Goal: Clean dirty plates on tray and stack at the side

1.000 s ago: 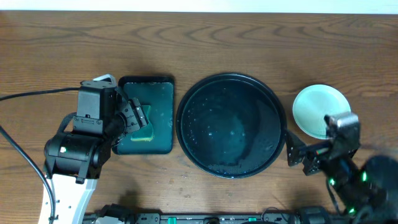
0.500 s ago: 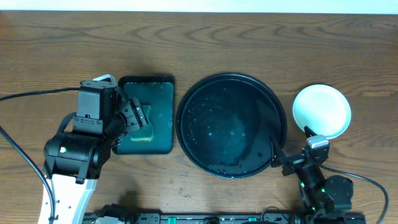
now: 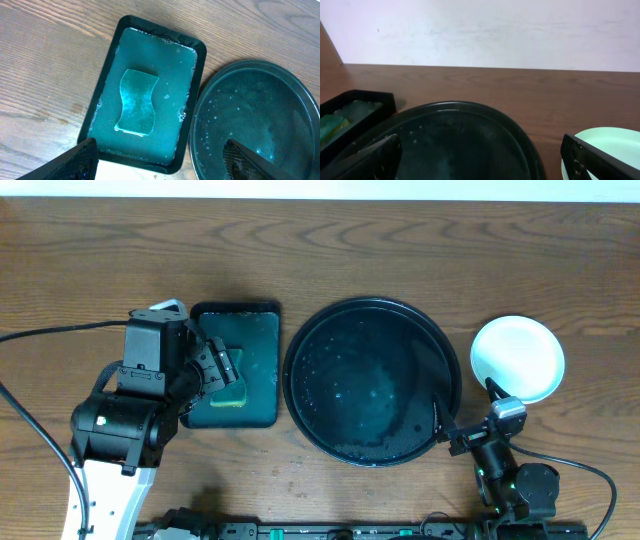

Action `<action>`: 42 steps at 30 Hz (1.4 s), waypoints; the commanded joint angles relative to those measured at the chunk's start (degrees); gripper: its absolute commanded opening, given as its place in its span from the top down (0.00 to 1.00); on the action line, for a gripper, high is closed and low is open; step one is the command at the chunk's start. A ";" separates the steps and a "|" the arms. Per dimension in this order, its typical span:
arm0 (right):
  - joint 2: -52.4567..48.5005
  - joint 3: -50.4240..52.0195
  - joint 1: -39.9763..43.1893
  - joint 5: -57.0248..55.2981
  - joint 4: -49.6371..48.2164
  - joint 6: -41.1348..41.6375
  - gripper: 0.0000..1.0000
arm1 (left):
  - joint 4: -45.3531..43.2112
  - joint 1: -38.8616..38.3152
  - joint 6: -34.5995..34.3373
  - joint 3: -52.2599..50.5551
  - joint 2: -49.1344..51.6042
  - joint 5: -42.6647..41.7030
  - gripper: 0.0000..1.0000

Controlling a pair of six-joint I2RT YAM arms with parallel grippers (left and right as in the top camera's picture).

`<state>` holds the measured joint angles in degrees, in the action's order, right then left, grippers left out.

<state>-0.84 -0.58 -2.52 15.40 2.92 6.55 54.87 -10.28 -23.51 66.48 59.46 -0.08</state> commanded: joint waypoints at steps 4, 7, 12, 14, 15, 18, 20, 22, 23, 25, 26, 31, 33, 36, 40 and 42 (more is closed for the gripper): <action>0.55 0.26 0.57 -0.55 -0.13 0.48 0.01 | -0.04 0.24 0.57 0.98 0.07 0.04 0.20; 0.52 0.26 0.57 -0.55 -0.11 0.46 0.01 | -0.04 0.24 0.57 0.98 0.07 0.04 0.19; 0.52 0.26 0.57 -0.55 -0.11 0.48 0.01 | -0.04 0.24 0.55 0.98 0.07 0.04 0.20; 0.52 0.26 0.57 -0.55 -0.11 0.48 0.01 | -0.04 0.24 0.55 0.98 0.07 0.04 0.20; 0.52 0.26 0.57 -0.57 -0.11 0.48 0.01 | -0.04 0.24 0.57 0.98 0.07 0.04 0.19; 0.52 0.26 0.57 -0.55 -0.11 0.48 0.01 | -0.04 0.24 0.55 0.98 0.07 0.04 0.20; 0.52 0.26 0.57 -0.55 -0.11 0.48 0.01 | -0.04 0.24 0.57 0.98 0.04 0.04 0.19; 0.52 0.26 0.57 -0.55 -0.11 0.48 0.01 | 0.00 0.24 0.59 0.96 -0.04 0.09 0.20; 0.52 0.26 0.57 -0.55 -0.11 0.48 0.01 | 0.39 0.24 0.59 0.94 -0.20 0.11 0.20; 0.52 0.26 0.57 -0.57 -0.09 0.46 0.01 | 0.61 0.24 0.57 0.33 -1.51 0.11 0.20; 0.52 0.26 0.57 -0.55 -0.11 0.46 0.01 | -0.04 0.26 0.61 -0.33 -2.99 1.20 0.20; 0.52 0.26 0.57 -0.55 -0.11 0.48 0.01 | -9.68 1.20 0.79 -8.33 -13.27 3.85 0.20; 0.52 0.26 0.57 -0.55 -0.09 0.48 0.01 | -16.35 2.27 4.00 -14.08 -18.80 0.52 0.20; 0.52 0.26 0.57 -0.55 -0.09 0.48 0.01 | -25.53 4.61 9.62 -23.47 -27.80 -5.46 0.20; 0.52 0.26 0.57 -0.55 -0.09 0.48 0.01 | -32.20 7.93 11.28 -33.59 -38.05 -8.52 0.20; 0.52 0.26 0.57 -0.55 -0.09 0.48 0.01 | -34.51 8.50 11.30 -38.10 -42.73 -8.50 0.19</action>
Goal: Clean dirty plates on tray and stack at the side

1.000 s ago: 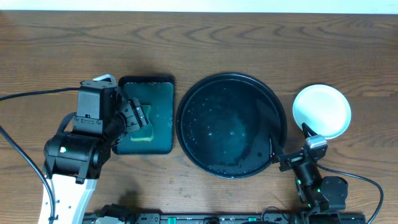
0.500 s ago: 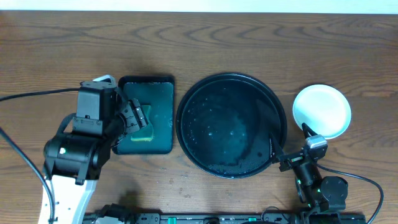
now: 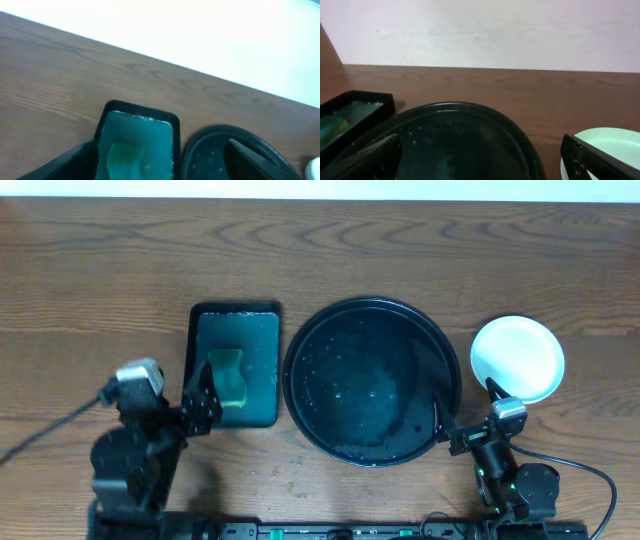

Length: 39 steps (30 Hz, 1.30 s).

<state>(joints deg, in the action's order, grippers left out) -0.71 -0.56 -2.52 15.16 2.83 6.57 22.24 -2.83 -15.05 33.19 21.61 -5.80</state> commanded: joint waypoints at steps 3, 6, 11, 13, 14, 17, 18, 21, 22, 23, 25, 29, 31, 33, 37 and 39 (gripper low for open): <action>0.39 0.24 0.57 -0.31 0.00 0.46 0.01 | -5.53 1.05 3.02 -10.71 -10.84 -2.78 0.20; 0.39 0.24 0.57 -0.31 -0.02 0.46 0.01 | -10.10 1.05 2.99 -16.59 -16.55 -2.80 0.20; 0.39 0.24 0.57 -0.31 -0.02 0.44 0.01 | -19.04 1.01 2.97 -25.68 -21.35 -2.73 0.20; 0.39 0.24 0.57 -0.31 -0.02 0.46 0.01 | -22.58 0.87 2.93 -29.20 -21.55 -2.75 0.20; 0.39 0.24 0.57 -0.31 0.00 0.46 0.01 | -23.98 0.83 2.93 -30.95 -21.55 -2.75 0.19; 0.39 0.24 0.57 -0.31 0.00 0.46 0.01 | -20.63 0.59 2.38 -32.98 -21.55 -2.36 0.19; 0.39 0.24 0.57 -0.31 0.00 0.46 0.01 | -18.75 0.50 2.38 -32.98 -21.55 -2.29 0.20; 0.39 0.24 0.57 -0.31 0.00 0.44 0.01 | -19.04 0.50 2.38 -32.98 -21.55 -2.14 0.20; 0.39 0.26 0.57 -0.31 0.00 0.46 0.01 | -19.04 0.50 2.38 -32.98 -21.55 -2.14 0.20; 0.37 0.24 0.57 -0.31 0.00 0.46 0.01 | -19.04 0.50 2.38 -32.98 -21.55 -2.14 0.19; 0.37 0.24 0.57 -0.31 0.00 0.44 0.01 | -19.04 0.50 2.38 -32.96 -21.55 -2.14 0.19; 0.37 0.24 0.57 -0.31 0.00 0.46 0.01 | -19.04 0.50 2.38 -32.96 -21.53 -2.16 0.19; 0.37 0.24 0.57 -0.31 0.00 0.46 0.01 | -19.04 0.50 2.38 -32.96 -21.49 -2.14 0.20; 0.39 0.24 0.57 -0.31 0.00 0.46 0.01 | -19.04 0.50 2.38 -32.96 -21.38 -2.14 0.20; 0.37 0.24 0.57 -0.31 0.00 0.46 0.01 | -19.02 0.50 2.38 -32.96 -21.38 -2.14 0.20; 0.37 0.24 0.57 -0.31 0.00 0.46 0.01 | -19.04 0.50 2.38 -32.96 -21.38 -2.14 0.20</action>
